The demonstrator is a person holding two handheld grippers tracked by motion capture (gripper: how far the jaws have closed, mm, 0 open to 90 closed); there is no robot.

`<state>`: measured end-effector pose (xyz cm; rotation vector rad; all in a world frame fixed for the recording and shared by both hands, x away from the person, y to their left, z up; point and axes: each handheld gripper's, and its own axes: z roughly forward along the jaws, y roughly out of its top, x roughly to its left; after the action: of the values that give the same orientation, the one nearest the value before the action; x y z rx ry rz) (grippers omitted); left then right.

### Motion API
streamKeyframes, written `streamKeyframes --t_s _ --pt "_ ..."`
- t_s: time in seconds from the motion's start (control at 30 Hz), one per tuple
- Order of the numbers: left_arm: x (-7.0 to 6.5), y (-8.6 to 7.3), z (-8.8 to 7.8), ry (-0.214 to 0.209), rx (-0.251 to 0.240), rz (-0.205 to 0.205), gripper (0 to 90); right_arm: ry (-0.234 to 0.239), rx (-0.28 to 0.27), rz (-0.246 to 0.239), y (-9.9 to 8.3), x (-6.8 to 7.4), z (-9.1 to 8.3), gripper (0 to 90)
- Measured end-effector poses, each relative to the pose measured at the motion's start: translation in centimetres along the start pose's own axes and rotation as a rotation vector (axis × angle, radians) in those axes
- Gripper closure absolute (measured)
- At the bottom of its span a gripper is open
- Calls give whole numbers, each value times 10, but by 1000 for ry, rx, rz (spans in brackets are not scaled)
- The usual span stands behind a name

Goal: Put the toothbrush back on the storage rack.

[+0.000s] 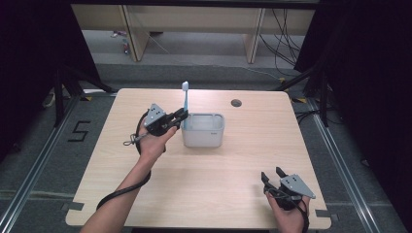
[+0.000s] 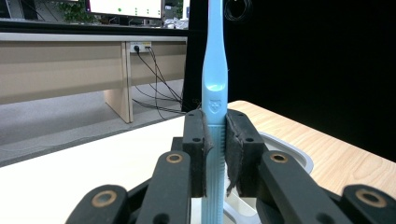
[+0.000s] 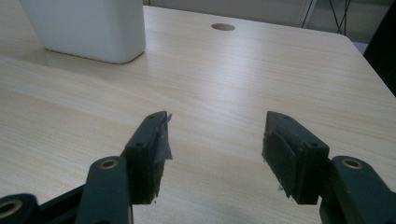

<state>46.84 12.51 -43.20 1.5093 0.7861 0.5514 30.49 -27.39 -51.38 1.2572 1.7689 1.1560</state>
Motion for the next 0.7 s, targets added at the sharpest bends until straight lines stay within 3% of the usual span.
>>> streamKeyframes --t_s 0.67,0.7 --pt "3 -10 1 10 25 -7 784 -11 6 -1 0 1 -1 415" --pt "3 -10 2 10 28 -10 784 -8 12 19 0 2 -1 415"
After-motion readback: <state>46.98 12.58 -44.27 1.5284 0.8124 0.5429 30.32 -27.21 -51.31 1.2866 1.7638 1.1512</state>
